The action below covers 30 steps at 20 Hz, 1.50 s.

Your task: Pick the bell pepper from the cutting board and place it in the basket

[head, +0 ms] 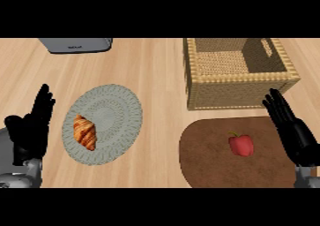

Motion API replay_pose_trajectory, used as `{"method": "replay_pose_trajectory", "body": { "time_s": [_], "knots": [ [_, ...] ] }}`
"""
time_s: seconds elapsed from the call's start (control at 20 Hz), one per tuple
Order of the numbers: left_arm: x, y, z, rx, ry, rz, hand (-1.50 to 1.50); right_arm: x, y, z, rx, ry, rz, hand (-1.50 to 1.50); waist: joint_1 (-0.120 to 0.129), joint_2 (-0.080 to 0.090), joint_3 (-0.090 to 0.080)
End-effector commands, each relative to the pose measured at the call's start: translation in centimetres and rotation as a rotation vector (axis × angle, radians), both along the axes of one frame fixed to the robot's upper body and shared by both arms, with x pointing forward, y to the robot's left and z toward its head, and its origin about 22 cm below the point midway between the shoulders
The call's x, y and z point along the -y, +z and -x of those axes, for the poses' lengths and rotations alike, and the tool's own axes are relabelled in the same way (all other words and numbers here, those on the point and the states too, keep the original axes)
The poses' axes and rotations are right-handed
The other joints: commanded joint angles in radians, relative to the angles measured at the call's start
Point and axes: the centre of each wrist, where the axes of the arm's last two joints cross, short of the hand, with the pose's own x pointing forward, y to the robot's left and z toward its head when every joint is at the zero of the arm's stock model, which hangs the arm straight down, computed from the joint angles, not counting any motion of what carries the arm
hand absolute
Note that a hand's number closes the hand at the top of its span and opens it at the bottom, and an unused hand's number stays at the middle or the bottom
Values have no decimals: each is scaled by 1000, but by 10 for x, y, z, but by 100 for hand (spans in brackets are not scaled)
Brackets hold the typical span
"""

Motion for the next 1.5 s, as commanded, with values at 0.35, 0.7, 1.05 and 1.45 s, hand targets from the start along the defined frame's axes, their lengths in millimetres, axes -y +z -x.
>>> {"method": "replay_pose_trajectory", "body": {
  "time_s": [0.35,0.7,1.05,1.45],
  "knots": [
    [12,41,-15,196,-364,-190,0,-170,7,3,42,607,-184,150,54,19,-53],
    [-7,42,-19,197,-371,-191,0,-250,28,44,320,355,165,-150,9,2,-56],
    [-20,38,-21,162,-334,-208,0,-191,70,-7,358,143,842,-150,-29,-16,-66],
    [-15,35,-24,177,-353,-209,0,-186,113,-16,85,400,1476,-150,-11,-6,-67]
  ]
}}
